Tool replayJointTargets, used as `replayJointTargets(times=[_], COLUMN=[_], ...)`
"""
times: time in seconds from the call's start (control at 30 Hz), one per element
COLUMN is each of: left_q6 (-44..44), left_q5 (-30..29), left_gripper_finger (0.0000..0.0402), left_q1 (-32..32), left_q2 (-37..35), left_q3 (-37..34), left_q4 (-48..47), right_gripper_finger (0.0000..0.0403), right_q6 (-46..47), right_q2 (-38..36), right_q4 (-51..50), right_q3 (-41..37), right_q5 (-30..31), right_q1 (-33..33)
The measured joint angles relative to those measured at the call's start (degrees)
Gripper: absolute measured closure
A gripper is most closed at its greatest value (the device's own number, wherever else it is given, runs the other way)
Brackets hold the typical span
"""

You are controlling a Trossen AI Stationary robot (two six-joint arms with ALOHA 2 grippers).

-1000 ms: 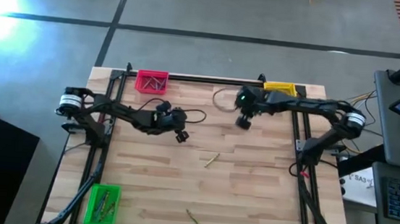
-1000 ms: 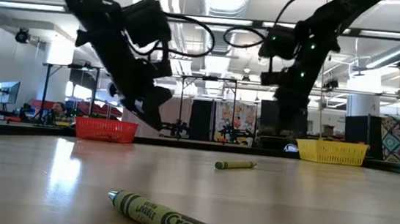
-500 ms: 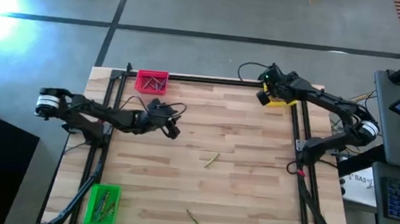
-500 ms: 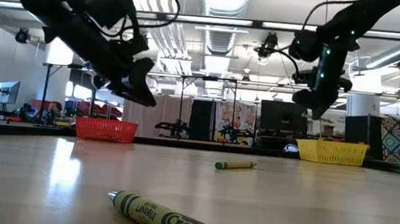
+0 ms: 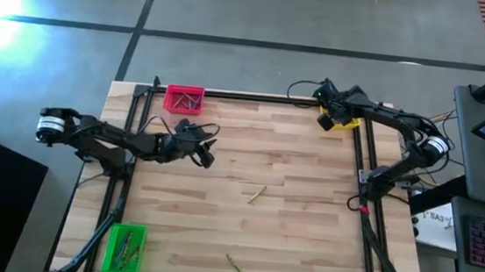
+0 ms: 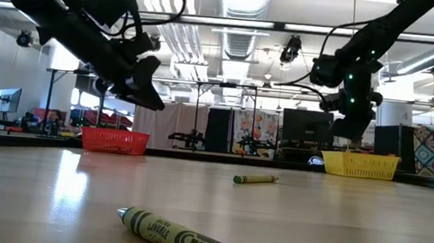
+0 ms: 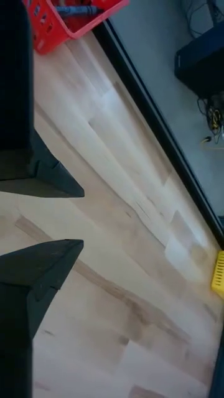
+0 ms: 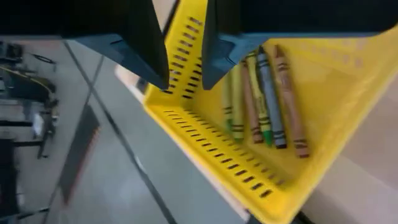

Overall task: Sort crayons
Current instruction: Put the green crayon into the red bin

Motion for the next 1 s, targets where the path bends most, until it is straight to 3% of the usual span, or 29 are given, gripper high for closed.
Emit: replayJointTargets(times=[0.1, 0.2, 0.37, 0.7, 0.83, 1.0], left_q6=[0.0, 0.0, 1.2, -1.8, -3.3, 1.3], left_q5=[-1.6, -4.1, -14.6, -14.7, -7.4, -1.8], left_gripper_finger=[0.0299, 0.0299, 0.0299, 0.0299, 0.03, 0.0303], left_q1=[0.0, 0.0, 0.0, 0.0, 0.0, -0.5], left_q2=[0.2, -0.1, -0.1, 5.9, 8.2, 6.6], left_q3=[0.0, 0.0, 0.0, 0.4, 1.5, 3.0], left_q4=[0.0, 0.2, 3.2, 2.9, 2.9, 6.6], right_gripper_finger=[0.0304, 0.0302, 0.0307, 0.0307, 0.0307, 0.0307], right_q6=[1.4, 1.4, 1.3, 8.8, 14.9, 18.6], right_q2=[-0.2, -1.4, -2.8, -3.4, -2.5, -0.5], right_q4=[0.0, -0.1, 1.8, 6.3, 7.2, 8.5], right_q3=[0.0, 0.0, 0.0, 0.7, 0.5, 0.2], right_q5=[-4.6, -14.2, -27.0, -27.3, -27.4, -26.9], right_q1=[0.5, 2.2, 7.9, 28.6, 38.2, 47.5])
